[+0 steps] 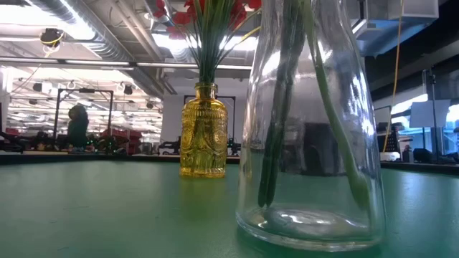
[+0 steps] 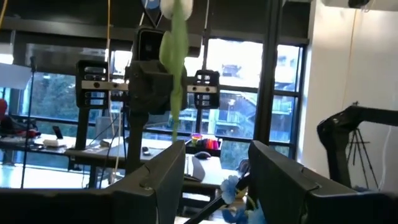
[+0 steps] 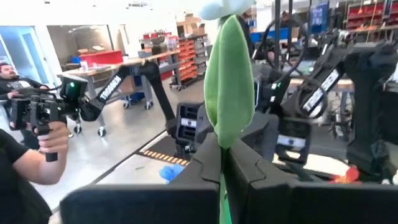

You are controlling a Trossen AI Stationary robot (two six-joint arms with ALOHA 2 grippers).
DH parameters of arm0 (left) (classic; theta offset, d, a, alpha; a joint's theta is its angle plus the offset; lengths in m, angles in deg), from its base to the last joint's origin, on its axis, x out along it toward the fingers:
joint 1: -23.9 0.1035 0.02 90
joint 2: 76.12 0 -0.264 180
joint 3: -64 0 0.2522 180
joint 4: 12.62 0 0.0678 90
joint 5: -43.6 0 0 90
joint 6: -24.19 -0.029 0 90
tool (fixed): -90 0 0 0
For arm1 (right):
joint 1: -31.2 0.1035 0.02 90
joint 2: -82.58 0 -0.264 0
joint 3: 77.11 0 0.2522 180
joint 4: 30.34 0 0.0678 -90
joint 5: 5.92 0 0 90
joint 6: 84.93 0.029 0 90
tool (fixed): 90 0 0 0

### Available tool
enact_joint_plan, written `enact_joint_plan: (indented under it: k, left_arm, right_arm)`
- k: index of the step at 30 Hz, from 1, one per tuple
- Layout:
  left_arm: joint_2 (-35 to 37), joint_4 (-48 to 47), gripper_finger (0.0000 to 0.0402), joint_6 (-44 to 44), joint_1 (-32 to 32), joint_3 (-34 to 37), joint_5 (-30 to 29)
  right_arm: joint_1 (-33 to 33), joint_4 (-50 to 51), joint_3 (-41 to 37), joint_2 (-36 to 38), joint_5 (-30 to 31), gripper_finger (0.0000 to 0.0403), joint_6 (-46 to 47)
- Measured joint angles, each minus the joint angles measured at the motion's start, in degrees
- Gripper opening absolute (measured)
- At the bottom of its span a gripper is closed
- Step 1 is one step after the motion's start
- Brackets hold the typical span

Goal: Sort flowers into vase by color
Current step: Put the white tulip into the transparent vase

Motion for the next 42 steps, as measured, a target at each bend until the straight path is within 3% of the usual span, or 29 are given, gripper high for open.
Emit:
enact_joint_plan:
  k: [8, 15, 18, 27, 34, 42]
  left_arm:
    - [-0.01, 4.78, 0.0175, -7.06, -2.67, 0.00, -5.15]
    - [-0.01, 5.28, 0.0175, -8.81, -3.64, 0.00, -17.29]
    - [-0.01, 5.19, 0.0175, -8.83, -4.02, 0.00, -22.28]
    - [-0.01, 9.90, 0.0175, -12.97, -6.29, 0.00, -26.63]
    - [-0.01, 10.70, 0.0175, -15.23, -9.04, 0.00, -31.11]
    - [-0.01, 10.71, 0.0175, -15.21, -9.39, 0.00, -31.30]
  right_arm:
    - [0.01, 5.37, 0.00, 6.00, 1.42, 0.0000, -0.21]
    - [0.18, 9.63, 0.04, 10.98, -0.52, 0.0000, 0.52]
    - [3.20, 10.96, 0.03, 10.72, -0.27, 0.0000, 0.70]
    - [10.87, 8.66, 0.04, 3.79, 4.00, 0.0000, -3.94]
    - [13.96, 8.03, 0.02, 4.29, 3.98, 0.0000, -1.21]
    - [16.20, 0.50, 0.02, 1.77, 4.41, 0.0000, -2.85]
